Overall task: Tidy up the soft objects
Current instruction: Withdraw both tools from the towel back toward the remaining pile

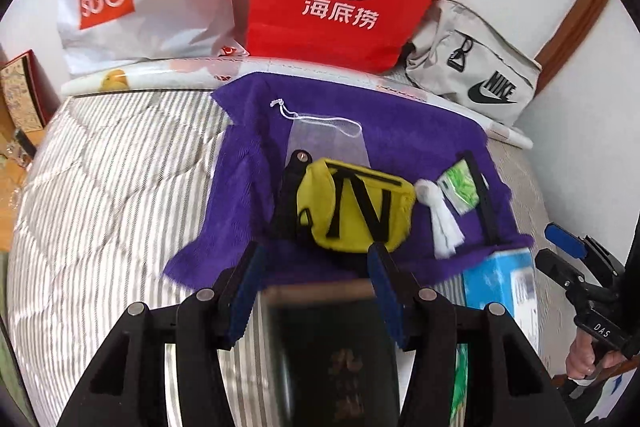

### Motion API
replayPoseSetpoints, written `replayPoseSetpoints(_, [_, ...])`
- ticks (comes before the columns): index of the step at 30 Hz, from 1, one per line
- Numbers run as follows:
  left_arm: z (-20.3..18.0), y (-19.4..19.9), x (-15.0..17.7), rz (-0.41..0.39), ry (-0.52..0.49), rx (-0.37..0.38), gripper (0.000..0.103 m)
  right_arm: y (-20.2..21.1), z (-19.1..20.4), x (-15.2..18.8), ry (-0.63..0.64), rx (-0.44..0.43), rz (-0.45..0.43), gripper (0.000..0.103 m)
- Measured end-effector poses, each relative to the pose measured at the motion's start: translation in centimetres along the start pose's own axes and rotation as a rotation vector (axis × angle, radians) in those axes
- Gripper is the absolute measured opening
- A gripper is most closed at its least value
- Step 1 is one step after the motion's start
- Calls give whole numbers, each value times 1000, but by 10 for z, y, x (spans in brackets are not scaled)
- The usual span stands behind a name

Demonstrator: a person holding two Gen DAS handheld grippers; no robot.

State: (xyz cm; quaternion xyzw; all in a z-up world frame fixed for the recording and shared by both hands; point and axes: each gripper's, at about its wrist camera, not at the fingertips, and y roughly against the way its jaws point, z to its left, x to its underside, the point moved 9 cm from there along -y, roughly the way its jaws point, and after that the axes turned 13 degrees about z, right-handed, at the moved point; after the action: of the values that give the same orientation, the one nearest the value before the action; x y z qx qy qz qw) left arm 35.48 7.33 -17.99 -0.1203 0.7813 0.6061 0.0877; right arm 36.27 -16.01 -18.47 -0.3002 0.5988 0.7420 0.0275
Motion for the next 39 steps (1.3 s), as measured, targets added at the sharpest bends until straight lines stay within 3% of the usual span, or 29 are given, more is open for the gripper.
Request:
replayPoseSetpoints(8, [-13, 32, 51, -35, -36, -22, 51, 35, 31, 48, 14, -42, -25, 61])
replayPoseSetpoints(21, [-28, 34, 145, -16, -83, 2, 51, 52, 73, 125, 42, -123, 2, 61])
replayPoseSetpoints(30, [-15, 22, 172, -6, -37, 25, 51, 14, 120, 200, 148, -198, 113, 62])
replayPoseSetpoints(39, [-1, 12, 185, 5, -12, 45, 51, -6, 153, 232, 211, -233, 142, 62])
